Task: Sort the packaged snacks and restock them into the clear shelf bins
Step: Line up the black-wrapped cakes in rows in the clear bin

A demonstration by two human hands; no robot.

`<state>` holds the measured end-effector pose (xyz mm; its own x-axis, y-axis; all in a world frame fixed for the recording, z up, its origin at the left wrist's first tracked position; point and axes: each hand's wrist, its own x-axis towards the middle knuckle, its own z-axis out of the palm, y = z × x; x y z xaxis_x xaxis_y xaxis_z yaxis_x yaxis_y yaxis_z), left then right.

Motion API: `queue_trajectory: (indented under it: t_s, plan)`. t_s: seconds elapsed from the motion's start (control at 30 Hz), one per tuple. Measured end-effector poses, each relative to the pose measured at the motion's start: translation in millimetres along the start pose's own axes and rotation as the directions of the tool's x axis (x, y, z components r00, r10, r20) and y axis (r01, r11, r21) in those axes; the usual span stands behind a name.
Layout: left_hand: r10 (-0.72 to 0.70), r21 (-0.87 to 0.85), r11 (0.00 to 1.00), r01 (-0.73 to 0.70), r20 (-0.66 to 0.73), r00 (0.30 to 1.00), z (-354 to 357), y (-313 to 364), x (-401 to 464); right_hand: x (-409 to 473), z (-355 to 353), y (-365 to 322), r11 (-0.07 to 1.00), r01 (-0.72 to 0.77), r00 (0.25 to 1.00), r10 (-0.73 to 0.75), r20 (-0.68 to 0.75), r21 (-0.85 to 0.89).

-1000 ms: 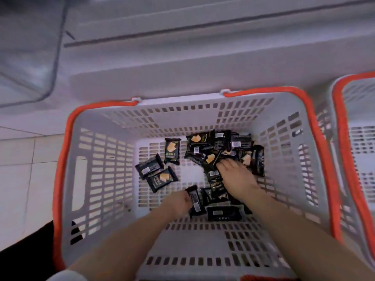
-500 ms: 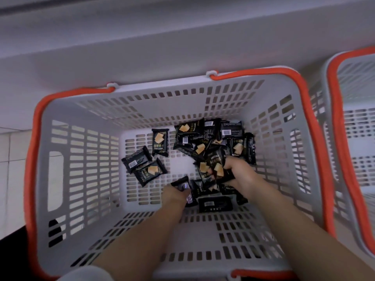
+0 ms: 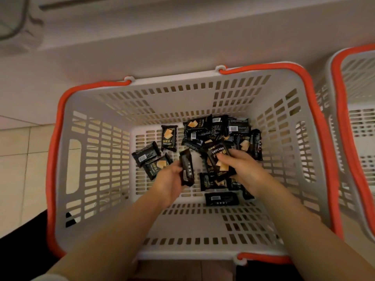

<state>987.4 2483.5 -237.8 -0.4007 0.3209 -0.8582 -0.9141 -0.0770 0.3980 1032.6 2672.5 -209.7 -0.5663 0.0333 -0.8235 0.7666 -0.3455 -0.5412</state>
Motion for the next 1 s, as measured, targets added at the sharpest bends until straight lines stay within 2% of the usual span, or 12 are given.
queue_trajectory:
  t_s: [0.07,0.17,0.33,0.4,0.47,0.5,0.53,0.6,0.63,0.73,0.83,1.0]
  plan:
    - [-0.078,-0.226,0.97,0.089,0.056,0.995,-3,6,-5,1,2,2,0.996,0.069,0.998,-0.069,0.008,-0.06]
    - [-0.136,-0.344,0.92,0.188,0.169,0.976,-5,7,-4,5,3,6,0.987,0.15,0.988,-0.148,0.038,-0.052]
    - [-0.144,-0.294,0.94,0.174,0.121,0.982,-10,5,3,11,2,12,0.987,0.106,0.993,-0.099,0.068,-0.119]
    - [-0.162,-0.201,0.965,0.17,0.054,0.985,-12,6,8,12,4,15,0.985,0.081,0.995,-0.07,0.074,-0.153]
    - [-0.227,-0.025,0.974,0.226,-0.005,0.974,-11,9,9,12,6,15,0.961,0.149,0.986,-0.126,0.112,-0.232]
    - [-0.273,0.095,0.957,0.276,-0.037,0.961,-10,12,8,12,6,15,0.906,0.243,0.968,-0.201,0.151,-0.347]
    - [-0.32,0.227,0.917,0.327,-0.066,0.945,-9,15,8,11,6,13,0.79,0.346,0.938,-0.277,0.209,-0.506]
    - [-0.403,0.42,0.819,0.392,-0.065,0.913,-8,21,6,11,11,12,0.478,0.511,0.854,-0.374,0.361,-0.714]
    - [-0.439,0.458,0.79,0.407,-0.041,0.898,-8,24,6,11,15,13,0.364,0.558,0.818,-0.392,0.421,-0.746]
    - [-0.489,0.502,0.752,0.428,-0.011,0.872,-6,28,5,13,25,16,0.149,0.625,0.746,-0.403,0.53,-0.766]
    - [-0.475,0.469,0.77,0.432,-0.031,0.88,-8,32,5,16,33,14,0.113,0.615,0.767,-0.316,0.559,-0.78]
    - [-0.322,0.217,0.923,0.317,-0.016,0.947,-24,28,9,23,39,8,0.107,0.536,0.836,-0.208,0.508,-0.838]
